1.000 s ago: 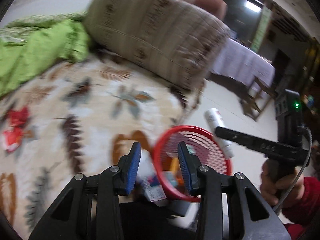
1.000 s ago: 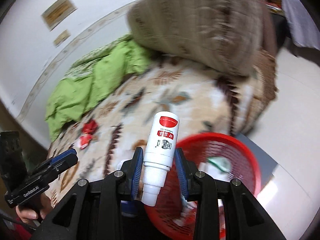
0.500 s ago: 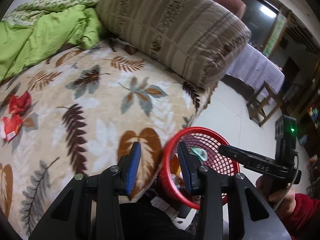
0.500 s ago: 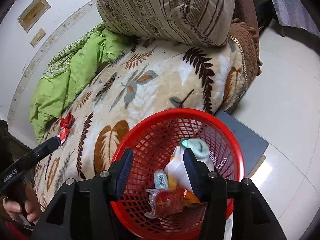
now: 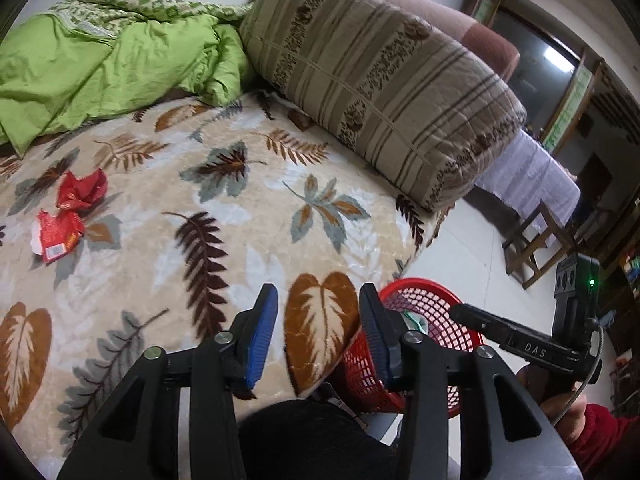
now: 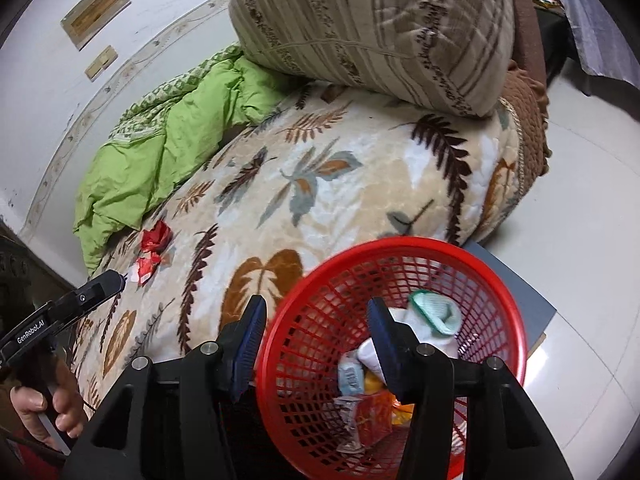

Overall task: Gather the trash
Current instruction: 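Move both open grippers back over the red wrappers on the bed, then grasp the red paper box with left gripper while right grasps the crumpled red wrapper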

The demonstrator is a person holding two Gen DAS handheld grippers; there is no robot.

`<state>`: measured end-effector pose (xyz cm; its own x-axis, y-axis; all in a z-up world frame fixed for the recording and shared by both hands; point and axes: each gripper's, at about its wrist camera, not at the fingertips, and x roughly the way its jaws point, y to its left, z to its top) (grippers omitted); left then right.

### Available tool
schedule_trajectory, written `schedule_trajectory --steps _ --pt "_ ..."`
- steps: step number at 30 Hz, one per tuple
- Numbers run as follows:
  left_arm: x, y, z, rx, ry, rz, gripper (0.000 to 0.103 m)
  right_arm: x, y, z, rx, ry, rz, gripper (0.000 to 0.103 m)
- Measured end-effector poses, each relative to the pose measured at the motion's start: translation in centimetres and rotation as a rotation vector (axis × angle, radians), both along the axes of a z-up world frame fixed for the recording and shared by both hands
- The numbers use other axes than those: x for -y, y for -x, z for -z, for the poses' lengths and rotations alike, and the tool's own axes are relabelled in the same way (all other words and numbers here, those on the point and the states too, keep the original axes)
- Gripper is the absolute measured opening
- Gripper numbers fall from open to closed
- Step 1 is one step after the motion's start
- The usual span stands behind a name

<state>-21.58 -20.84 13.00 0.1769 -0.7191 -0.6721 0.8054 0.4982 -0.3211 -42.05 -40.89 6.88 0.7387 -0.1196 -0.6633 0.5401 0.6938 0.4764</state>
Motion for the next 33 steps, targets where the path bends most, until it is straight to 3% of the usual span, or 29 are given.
schedule_trajectory --steps 5,12,14,19,26,33 --pt "-2.4 -1.7 -0.9 0.033 0.013 -0.064 0.050 -1.0 -2.0 -0.5 0.009 -0.002 -0.063 0.056" --pt "-7.6 -5.8 -1.1 0.014 0.024 -0.219 0.053 -2.6 -5.9 -2.1 0.044 0.017 -0.144 0.056" --pt "-9.3 -7.1 -1.0 0.025 0.013 -0.268 0.059 -3.1 -7.2 -2.4 0.047 0.021 -0.177 0.056" --pt "-13.9 -11.2 0.6 -0.006 -0.027 -0.416 0.060 -4.8 -11.3 -3.4 0.070 0.028 -0.274 0.056" --pt "-17.2 -16.7 4.3 -0.094 -0.067 -0.551 0.061 -8.0 -20.4 -3.7 0.069 0.030 -0.416 0.060" --pt "-16.0 -22.6 7.4 -0.165 -0.063 -0.603 0.061 -9.6 -32.0 -1.5 0.039 -0.019 -0.499 0.062"
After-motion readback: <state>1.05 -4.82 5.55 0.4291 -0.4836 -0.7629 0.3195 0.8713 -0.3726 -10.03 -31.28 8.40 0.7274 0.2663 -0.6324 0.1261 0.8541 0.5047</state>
